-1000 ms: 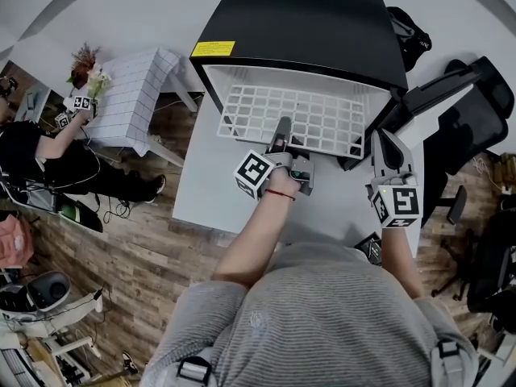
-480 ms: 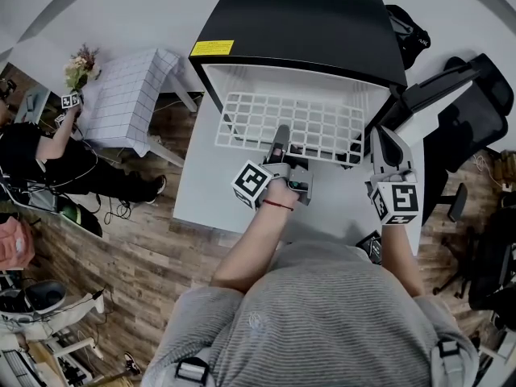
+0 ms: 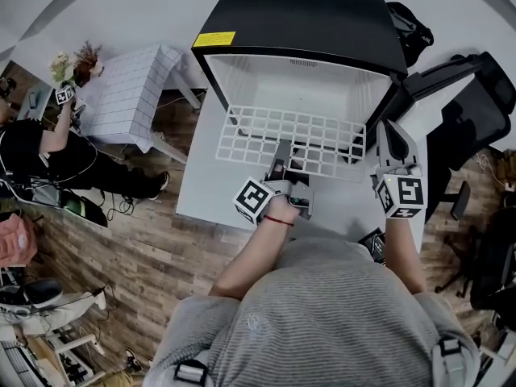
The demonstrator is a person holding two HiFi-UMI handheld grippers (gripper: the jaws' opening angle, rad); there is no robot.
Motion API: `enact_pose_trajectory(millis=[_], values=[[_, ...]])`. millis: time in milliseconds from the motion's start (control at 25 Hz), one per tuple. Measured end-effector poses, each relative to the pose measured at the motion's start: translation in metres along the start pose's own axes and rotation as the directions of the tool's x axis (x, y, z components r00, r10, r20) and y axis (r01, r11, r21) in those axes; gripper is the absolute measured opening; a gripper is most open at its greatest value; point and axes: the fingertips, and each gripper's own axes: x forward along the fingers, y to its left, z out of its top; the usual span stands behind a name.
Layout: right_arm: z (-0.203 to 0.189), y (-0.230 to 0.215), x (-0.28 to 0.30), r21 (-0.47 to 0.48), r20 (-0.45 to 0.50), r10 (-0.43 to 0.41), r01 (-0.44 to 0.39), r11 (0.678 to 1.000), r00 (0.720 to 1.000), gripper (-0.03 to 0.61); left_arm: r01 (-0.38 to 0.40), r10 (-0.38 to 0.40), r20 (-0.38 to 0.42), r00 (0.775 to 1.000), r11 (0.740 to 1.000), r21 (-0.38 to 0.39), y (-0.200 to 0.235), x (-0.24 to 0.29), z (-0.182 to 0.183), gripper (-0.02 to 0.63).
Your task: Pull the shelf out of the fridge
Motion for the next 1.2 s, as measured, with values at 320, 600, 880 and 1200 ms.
enact_pose_trajectory(millis=[320,600,880,1200], values=[[0.008,0.008,0.0,-0.024,0.006,0.006,-0.006,1.0,1.0,0.012,0.028,-0.026,0.021,0.999,0.998,-0.062,-0.017,-0.01,0.003,0.023],[0.017,0.04,-0.017,-0.014,0.024,0.084,-0.084,0.996,0.996,0.014,0.008,-0.006,0.049,0.999,0.999,-0.036,-0.019,-0.027,0.013,0.023],[0.028,0.092,-0.044,0.084,0.055,0.191,-0.195,0.977,0.98,0.014,0.072,-0.067,0.104,0.992,0.996,-0.05,-0.046,-0.04,0.029,0.023],[0.038,0.148,-0.075,0.103,0.092,0.308,-0.317,0.943,0.947,0.014,0.06,-0.058,0.117,0.991,0.998,-0.013,-0.044,-0.05,0.045,0.023]])
